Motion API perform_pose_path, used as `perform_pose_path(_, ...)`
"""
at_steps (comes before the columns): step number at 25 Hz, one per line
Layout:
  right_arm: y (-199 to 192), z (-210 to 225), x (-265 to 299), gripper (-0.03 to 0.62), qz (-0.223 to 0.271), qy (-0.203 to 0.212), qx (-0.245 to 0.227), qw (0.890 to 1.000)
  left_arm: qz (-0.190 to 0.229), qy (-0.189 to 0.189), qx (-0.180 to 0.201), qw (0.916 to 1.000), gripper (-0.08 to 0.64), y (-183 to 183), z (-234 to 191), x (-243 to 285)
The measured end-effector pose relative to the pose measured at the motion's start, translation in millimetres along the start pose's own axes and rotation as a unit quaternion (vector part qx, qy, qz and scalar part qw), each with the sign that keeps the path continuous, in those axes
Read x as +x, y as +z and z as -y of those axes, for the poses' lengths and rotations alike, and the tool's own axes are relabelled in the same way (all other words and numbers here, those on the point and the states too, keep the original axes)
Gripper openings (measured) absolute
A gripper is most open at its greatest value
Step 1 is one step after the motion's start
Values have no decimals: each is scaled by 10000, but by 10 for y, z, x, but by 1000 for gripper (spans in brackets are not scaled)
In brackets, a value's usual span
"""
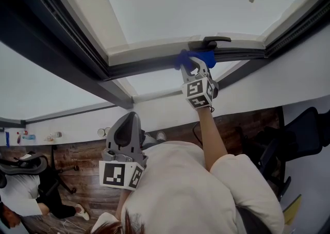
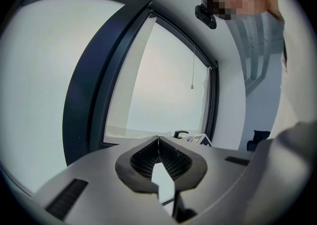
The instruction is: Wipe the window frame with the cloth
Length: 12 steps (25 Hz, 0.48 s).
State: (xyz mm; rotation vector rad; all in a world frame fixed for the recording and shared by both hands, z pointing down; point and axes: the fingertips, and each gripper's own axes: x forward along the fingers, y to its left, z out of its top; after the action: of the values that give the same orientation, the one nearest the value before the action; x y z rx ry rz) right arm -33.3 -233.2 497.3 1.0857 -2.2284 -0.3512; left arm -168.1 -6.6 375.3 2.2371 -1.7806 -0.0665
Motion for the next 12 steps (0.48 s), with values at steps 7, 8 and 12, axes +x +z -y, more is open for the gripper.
perform_pose_path(7,-107,155,-37,87,-66,-144,189,9997,12,28,5,10000,9,13,-16,11)
perform_pose_path(8,-123,176,-42,87,-81,-166,211,9996,14,31,4,10000,9,13,-18,12)
perform_pose_path(12,-197,269,-61,87,-144,-264,318,9990,12,17,-5,10000,9,10,-16,19)
